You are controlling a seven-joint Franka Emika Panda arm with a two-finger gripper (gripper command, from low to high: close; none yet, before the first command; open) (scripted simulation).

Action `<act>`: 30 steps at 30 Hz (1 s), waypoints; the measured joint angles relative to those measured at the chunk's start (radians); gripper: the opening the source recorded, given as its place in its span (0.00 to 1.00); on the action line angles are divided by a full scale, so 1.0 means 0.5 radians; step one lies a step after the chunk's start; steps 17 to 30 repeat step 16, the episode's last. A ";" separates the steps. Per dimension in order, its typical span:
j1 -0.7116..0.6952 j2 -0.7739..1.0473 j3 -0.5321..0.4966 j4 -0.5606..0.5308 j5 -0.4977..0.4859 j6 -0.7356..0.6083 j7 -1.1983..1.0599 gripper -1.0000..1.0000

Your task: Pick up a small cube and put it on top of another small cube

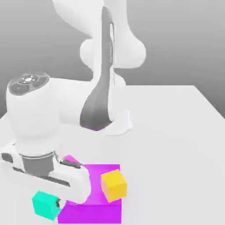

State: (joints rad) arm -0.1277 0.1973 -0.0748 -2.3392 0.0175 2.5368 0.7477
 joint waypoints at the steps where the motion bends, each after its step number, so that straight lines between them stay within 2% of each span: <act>1: 0.019 -0.073 0.026 -0.040 -0.018 -0.032 -0.061 0.00; 8: 0.257 -0.570 0.147 -0.324 -0.030 -0.248 -0.569 0.00; 12: 0.280 -0.419 0.142 -0.413 -0.025 -0.008 -0.642 0.00; 13: 0.272 -0.370 0.150 -0.427 -0.027 0.054 -0.643 1.00; 30: 0.271 -0.370 0.150 -0.427 -0.027 0.054 -0.643 1.00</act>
